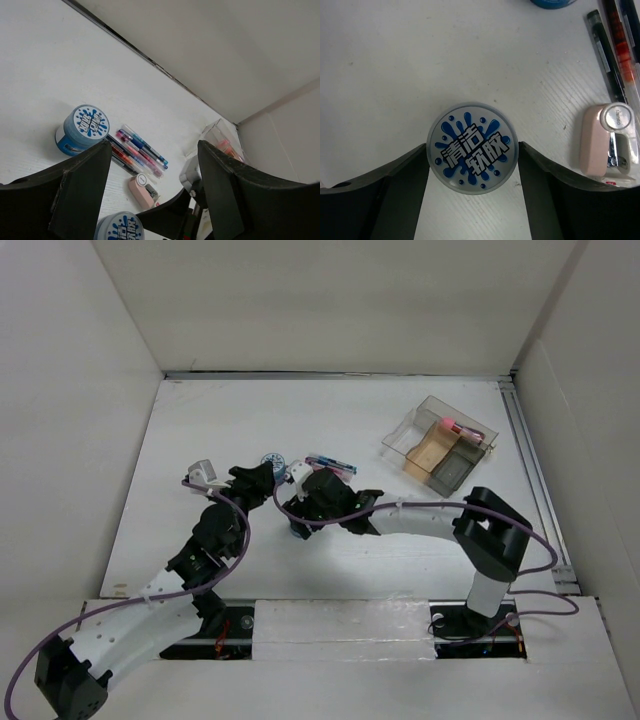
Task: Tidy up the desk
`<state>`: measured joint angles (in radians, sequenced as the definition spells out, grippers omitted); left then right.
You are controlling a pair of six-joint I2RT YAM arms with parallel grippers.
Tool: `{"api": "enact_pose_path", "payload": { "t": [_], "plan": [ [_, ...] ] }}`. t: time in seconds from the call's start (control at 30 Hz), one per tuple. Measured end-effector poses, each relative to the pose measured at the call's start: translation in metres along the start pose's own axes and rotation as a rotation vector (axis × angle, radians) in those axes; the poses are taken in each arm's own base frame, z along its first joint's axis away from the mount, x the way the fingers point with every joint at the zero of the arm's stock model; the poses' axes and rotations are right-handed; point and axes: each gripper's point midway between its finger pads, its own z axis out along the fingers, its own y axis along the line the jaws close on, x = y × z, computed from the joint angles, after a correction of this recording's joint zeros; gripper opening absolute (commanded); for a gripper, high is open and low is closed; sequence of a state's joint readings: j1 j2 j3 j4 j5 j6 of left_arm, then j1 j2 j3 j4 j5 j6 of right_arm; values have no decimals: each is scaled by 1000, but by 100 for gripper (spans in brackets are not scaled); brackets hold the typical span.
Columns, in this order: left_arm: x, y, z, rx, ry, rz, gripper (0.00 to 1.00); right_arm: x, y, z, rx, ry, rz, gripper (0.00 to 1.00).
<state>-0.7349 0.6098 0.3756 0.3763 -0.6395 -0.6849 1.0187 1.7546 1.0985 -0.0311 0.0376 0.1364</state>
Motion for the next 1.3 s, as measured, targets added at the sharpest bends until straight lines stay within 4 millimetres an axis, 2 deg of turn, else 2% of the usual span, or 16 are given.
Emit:
{"api": "enact_pose_path", "payload": {
  "t": [0.03, 0.17, 0.37, 0.47, 0.53, 0.57, 0.63, 0.7, 0.77, 0.87, 0.93, 1.07, 1.3],
  "plan": [
    [0, 0, 0, 0, 0, 0, 66, -1, 1, 4, -2, 2, -5, 68],
    [-1, -1, 0, 3, -2, -1, 66, -6, 4, 9, -5, -9, -9, 42],
    [-1, -1, 0, 6, 0, 0, 66, -10, -5, 2, 43, -18, -9, 33],
    [0, -2, 0, 10, 3, 3, 66, -30, -22, -19, 104, -84, 9, 32],
    [0, -2, -1, 13, 5, 5, 66, -54, -51, -41, 165, -163, 59, 32],
    [0, -2, -1, 15, 6, 6, 65, -69, -73, -54, 210, -215, 92, 33],
    [1, -3, -1, 19, 10, 7, 65, -98, -126, -80, 330, -330, 170, 33],
    [1, -4, -1, 26, 13, 7, 65, -112, -184, -104, 484, -419, 242, 33],
    [0, -6, -1, 34, 10, 3, 65, -110, -236, -121, 635, -447, 304, 33],
    [1, -8, 0, 39, 11, 2, 65, -89, -290, -127, 784, -418, 362, 33],
    [3, -7, 1, 37, 17, 7, 65, -73, -315, -125, 843, -382, 386, 33],
    [8, -6, 2, 34, 30, 19, 65, -55, -346, -124, 905, -332, 410, 34],
    [7, -9, 1, 49, 34, 17, 65, -59, -368, -132, 958, -343, 425, 34]
  ]
}}
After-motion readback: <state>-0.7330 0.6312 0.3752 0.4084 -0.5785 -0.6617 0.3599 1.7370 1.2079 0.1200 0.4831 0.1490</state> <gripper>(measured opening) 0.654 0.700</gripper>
